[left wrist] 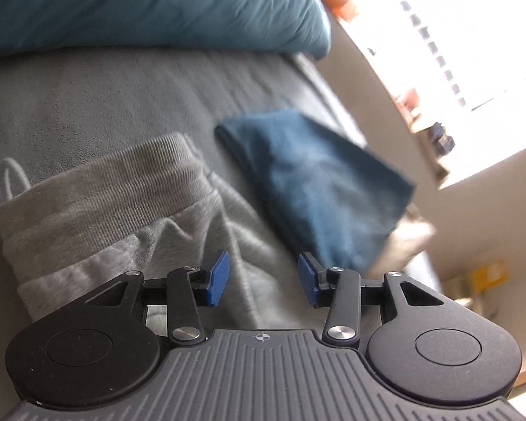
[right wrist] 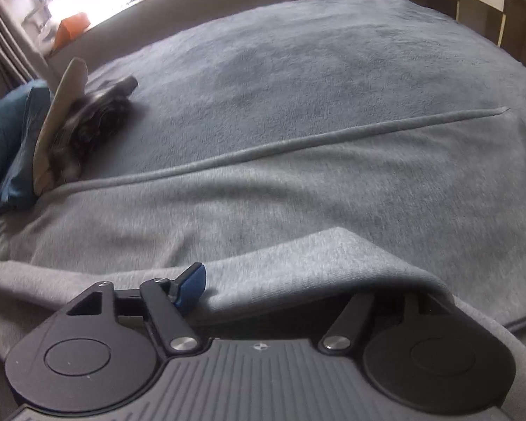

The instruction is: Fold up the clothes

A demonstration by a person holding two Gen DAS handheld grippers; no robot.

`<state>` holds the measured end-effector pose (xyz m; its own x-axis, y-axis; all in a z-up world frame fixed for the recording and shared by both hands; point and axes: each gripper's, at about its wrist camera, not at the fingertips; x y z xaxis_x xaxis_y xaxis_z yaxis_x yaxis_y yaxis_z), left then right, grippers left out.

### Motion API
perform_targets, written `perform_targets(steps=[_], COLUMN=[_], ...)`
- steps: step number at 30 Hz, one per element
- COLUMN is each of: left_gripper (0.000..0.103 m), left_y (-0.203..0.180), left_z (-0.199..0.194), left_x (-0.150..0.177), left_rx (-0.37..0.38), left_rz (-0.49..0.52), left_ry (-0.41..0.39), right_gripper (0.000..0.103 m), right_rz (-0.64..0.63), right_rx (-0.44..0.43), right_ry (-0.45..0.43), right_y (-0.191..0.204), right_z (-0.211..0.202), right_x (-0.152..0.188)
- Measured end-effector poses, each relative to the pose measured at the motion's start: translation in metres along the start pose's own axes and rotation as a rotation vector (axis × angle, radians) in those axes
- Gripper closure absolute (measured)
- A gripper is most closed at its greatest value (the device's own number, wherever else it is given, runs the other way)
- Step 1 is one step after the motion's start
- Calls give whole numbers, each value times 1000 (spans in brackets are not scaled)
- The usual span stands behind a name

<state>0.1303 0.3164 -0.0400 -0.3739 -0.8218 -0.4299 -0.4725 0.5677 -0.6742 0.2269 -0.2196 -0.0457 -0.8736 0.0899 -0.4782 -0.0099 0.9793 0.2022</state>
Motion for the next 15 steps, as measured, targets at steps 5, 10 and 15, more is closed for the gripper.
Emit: perform_targets(steps=[5,10,15], left_gripper=[60,59,54], left_y=[15,35,64], left_z=[-38,-70,-78], left_x=[16,43,70], left_rx=[33,0,2], left_rz=[25,13,-148], left_ry=[43,142,174], right_gripper=[25,20,20], right_rz=[-80,9,329], right_rx=[23,-192,-485], right_ry=[-46,-31,206], right_y=[23,39,54], right_z=[-48,-71,-25], right_x=[30,60,88])
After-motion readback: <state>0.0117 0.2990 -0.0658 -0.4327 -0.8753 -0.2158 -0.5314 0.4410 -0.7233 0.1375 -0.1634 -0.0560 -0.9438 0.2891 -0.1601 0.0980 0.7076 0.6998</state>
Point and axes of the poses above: each gripper's, at about its wrist camera, not at the fingertips, and z roughly the way its jaws point, y to its left, x to its underside, and after that the axes turned 5 degrees about z, right-handed
